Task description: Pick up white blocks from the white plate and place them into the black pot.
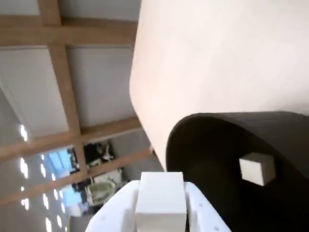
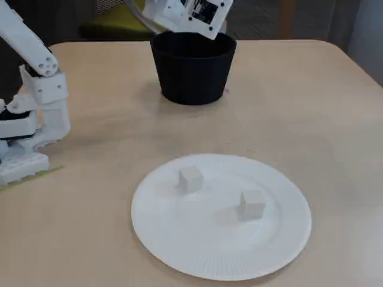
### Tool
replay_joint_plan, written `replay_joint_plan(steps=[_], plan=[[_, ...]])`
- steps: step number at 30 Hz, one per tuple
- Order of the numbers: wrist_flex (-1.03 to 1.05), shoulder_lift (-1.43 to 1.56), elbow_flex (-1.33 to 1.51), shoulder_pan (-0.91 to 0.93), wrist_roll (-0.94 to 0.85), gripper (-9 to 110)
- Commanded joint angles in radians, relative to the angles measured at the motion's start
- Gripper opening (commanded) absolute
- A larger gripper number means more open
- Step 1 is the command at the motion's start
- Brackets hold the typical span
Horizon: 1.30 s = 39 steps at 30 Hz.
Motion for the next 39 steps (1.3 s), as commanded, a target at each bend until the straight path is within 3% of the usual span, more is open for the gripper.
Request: replay_joint_plan(steps=[1, 6, 7, 9, 12, 15, 19, 22, 31, 35, 39], plan=[[0.000, 0.003, -0.005, -0.002, -0.029, 25], [0.034, 0.009, -0.009, 0.021, -0.046, 27], [0.043, 0.011, -0.014, 0.029, -0.041, 22], [0.075, 0.025, -0.026, 0.057, -0.023, -2], [0.339, 0.043, -0.149, 0.184, -0.089, -2], [0.621, 0.040, -0.311, 0.425, -0.209, -2], [0.788, -0.064, -0.439, 0.762, -0.353, -2], [0.868, -0.219, -0.540, 0.914, -0.430, -2], [0.911, -0.572, -0.801, 0.973, -0.411, -1], [0.991, -0.686, -0.940, 0.960, -0.430, 16], [1.080, -0.813, -1.108, 0.959, -0.440, 24]])
